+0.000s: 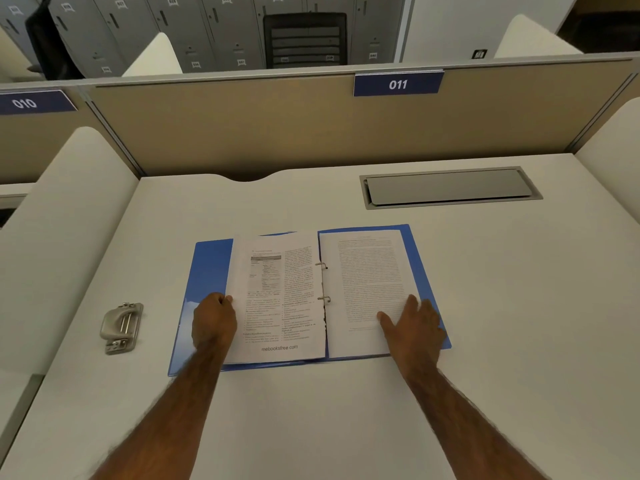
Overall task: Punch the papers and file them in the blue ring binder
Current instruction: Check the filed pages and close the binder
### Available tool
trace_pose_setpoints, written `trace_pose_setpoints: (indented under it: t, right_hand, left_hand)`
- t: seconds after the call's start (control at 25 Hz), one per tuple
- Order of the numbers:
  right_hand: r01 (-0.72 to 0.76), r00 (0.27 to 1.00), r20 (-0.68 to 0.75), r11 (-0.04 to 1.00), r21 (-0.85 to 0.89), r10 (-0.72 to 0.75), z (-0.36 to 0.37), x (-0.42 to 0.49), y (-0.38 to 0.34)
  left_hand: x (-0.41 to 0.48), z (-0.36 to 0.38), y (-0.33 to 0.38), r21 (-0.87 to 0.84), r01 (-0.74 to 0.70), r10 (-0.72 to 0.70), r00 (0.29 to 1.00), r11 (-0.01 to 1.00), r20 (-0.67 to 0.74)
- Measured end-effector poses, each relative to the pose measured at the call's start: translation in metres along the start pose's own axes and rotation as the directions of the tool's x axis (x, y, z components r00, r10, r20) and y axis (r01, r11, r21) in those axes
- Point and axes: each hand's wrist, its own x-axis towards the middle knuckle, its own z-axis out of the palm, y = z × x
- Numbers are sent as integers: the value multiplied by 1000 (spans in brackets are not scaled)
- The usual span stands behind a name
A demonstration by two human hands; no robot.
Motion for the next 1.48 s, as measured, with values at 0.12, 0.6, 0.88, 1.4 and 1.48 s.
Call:
trace_pose_setpoints:
  t: [0.12,0.6,0.88,1.4,1.48]
  right_hand:
    - [-86,996,-38,996,-27,85,-7,3,3]
    - [-86,995,74,930,358,64,-13,26,-2]
    - [162,961,31,653,740,-273,-37,-3,-35]
    - [469,780,141,718,514,-610,-19,-34,-77]
    - [510,774,163,755,413,-612,-10,-34,-84]
  left_hand:
    - [-8,1,12,81,-2,10,996,997,-89]
    - [-138,92,81,128,-864,725,482,488,492]
    - [-126,68,131,-384,-145,346,774,912,530]
    - [-33,3,90,-388,140,-33,962,911,272]
    - [-17,-8,70,-353,125,-47,974,927,222]
